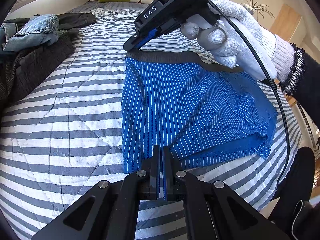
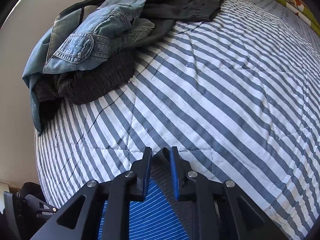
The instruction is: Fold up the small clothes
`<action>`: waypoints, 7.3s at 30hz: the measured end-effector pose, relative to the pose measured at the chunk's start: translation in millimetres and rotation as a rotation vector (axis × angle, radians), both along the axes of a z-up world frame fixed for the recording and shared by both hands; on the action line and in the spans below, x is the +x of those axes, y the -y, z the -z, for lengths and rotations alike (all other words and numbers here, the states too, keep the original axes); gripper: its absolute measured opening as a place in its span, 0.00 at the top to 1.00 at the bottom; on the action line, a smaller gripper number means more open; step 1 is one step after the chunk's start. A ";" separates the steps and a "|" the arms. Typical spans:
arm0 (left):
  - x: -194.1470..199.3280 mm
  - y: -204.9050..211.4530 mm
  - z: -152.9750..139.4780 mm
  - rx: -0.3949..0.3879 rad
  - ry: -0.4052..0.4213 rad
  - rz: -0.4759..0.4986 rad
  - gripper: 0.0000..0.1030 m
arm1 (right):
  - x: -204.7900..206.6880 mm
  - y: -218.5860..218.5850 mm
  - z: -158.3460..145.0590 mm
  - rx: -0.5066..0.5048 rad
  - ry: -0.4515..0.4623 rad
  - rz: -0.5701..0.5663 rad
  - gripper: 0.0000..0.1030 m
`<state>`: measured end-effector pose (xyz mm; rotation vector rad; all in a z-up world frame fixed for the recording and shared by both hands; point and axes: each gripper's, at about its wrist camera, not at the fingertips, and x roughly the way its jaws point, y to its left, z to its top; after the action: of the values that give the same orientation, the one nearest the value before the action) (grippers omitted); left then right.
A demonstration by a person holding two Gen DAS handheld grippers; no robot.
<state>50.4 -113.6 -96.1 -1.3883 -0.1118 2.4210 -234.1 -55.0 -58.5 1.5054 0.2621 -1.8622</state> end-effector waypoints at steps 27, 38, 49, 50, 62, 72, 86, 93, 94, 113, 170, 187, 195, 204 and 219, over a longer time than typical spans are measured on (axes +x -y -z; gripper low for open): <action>13.5 37.2 -13.9 0.017 -0.040 -0.072 1.00 | -14.1 31.1 -9.4 -0.006 -0.075 0.046 1.00; -1.4 -5.7 -4.8 -0.080 -0.017 -0.017 0.55 | 7.2 -16.7 -12.6 0.052 -0.031 0.011 0.76; -6.9 -9.8 4.3 -0.103 -0.004 -0.019 0.98 | 7.3 -9.0 3.2 0.081 -0.026 0.000 0.76; -6.5 -9.3 4.0 -0.100 -0.004 -0.020 0.98 | 6.9 -7.7 4.4 0.079 -0.024 -0.003 0.76; -7.0 -2.3 4.7 -0.061 0.006 -0.028 0.98 | -2.2 -7.9 2.2 0.013 0.007 -0.011 0.64; -5.3 -1.2 4.2 -0.065 0.003 -0.031 0.98 | 8.6 -11.3 -1.6 -0.054 0.063 -0.078 0.87; 5.1 45.9 -12.5 0.009 -0.035 -0.171 0.98 | 8.6 9.0 -22.1 -0.016 -0.071 0.000 0.99; 4.6 51.9 -7.5 -0.032 -0.022 -0.198 0.98 | 0.5 33.2 -1.8 0.018 -0.058 0.000 0.99; 4.8 51.2 -6.7 -0.043 -0.020 -0.198 0.98 | 0.0 34.9 1.8 0.028 -0.065 0.000 0.99; -14.8 49.1 -42.8 0.024 -0.046 -0.217 0.95 | 92.3 -219.8 -115.5 0.072 -0.329 0.429 0.70; -29.2 -305.0 -20.2 0.111 0.049 0.354 0.93 | 109.3 -406.8 -3.3 -0.348 0.058 0.741 0.70; -25.1 -282.7 3.8 0.061 0.135 0.295 0.91 | 241.8 -369.4 11.0 -0.200 0.001 0.563 0.97; 0.0 -306.0 -18.0 0.019 0.006 0.359 0.49 | 248.9 -385.5 -28.6 -0.400 0.016 0.475 0.94; -2.1 -385.1 -9.3 -0.117 -0.048 0.418 0.42 | 228.1 -440.5 -36.6 -0.411 -0.039 0.717 0.88; -20.1 -334.8 -26.8 -0.004 -0.031 0.279 0.97 | 90.4 -392.8 -3.3 -0.350 0.018 0.683 0.58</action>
<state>30.3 221.3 -69.3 -1.2737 0.0888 2.2113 -143.7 337.9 -55.3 1.4603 -0.6357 -2.2479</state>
